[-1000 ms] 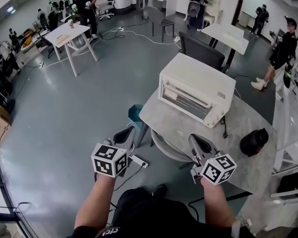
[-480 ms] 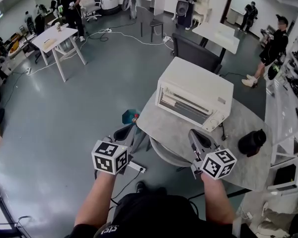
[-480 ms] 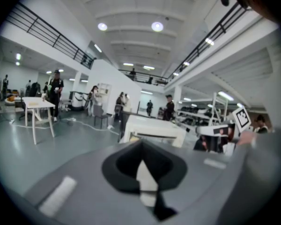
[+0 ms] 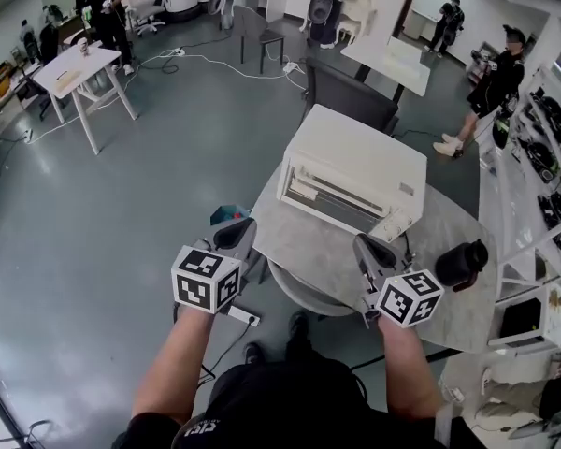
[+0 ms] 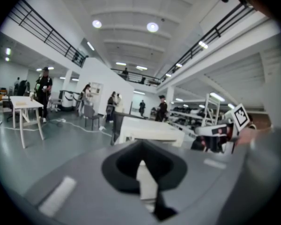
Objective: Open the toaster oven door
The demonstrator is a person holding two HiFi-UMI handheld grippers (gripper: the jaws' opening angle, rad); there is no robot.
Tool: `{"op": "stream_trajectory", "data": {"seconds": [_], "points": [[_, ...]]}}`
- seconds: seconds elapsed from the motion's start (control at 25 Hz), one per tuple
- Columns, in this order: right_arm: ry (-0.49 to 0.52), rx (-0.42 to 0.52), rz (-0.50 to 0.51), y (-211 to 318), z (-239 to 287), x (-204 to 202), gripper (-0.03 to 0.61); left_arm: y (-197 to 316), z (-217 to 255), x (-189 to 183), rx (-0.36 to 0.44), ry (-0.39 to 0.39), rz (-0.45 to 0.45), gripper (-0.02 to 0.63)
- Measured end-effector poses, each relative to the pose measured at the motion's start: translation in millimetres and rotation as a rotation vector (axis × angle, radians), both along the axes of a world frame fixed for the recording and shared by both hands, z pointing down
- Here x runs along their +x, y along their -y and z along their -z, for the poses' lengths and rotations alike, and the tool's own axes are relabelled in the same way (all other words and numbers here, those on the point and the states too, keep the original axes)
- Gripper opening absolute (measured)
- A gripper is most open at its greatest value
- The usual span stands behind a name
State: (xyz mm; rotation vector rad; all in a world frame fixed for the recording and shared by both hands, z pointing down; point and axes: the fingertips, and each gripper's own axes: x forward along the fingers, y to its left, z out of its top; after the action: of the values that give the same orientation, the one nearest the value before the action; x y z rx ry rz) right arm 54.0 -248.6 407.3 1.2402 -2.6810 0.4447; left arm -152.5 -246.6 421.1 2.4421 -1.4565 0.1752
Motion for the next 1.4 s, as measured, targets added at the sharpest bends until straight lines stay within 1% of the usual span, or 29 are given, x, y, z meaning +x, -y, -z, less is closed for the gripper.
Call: {"op": "stream_trajectory", "data": {"seconds": [0.16, 0.44, 0.64, 0.88, 1.12, 1.28, 1.4], "points": [[0.002, -0.008, -0.02, 23.4, -6.7, 10.1, 0.01, 27.9, -5.1, 7.0, -0.016, 0.014, -0.009, 0.009], [-0.026, -0.042, -0.083, 75.6, -21.4, 50.0, 0.015, 82.6, -6.7, 30.5, -0.026, 0.032, -0.008, 0.012], [-0.04, -0.058, -0.096, 104.9, -29.0, 60.0, 0.017, 115.6, -9.8, 44.8, -0.031, 0.046, -0.009, 0.029], [-0.077, -0.077, -0.127, 123.5, -39.9, 82.4, 0.025, 149.2, -20.6, 57.2, -0.059, 0.07, -0.004, 0.083], [-0.092, -0.13, -0.189, 129.6, -57.3, 109.8, 0.039, 176.9, -40.5, 65.4, -0.106, 0.06, -0.001, 0.126], [-0.096, -0.168, -0.216, 130.0, -69.7, 117.1, 0.055, 193.3, -55.1, 69.0, -0.137, 0.071, 0.002, 0.172], [-0.092, -0.196, -0.226, 129.3, -77.5, 118.7, 0.079, 201.8, -65.9, 71.6, -0.16, 0.091, 0.001, 0.198]]}}
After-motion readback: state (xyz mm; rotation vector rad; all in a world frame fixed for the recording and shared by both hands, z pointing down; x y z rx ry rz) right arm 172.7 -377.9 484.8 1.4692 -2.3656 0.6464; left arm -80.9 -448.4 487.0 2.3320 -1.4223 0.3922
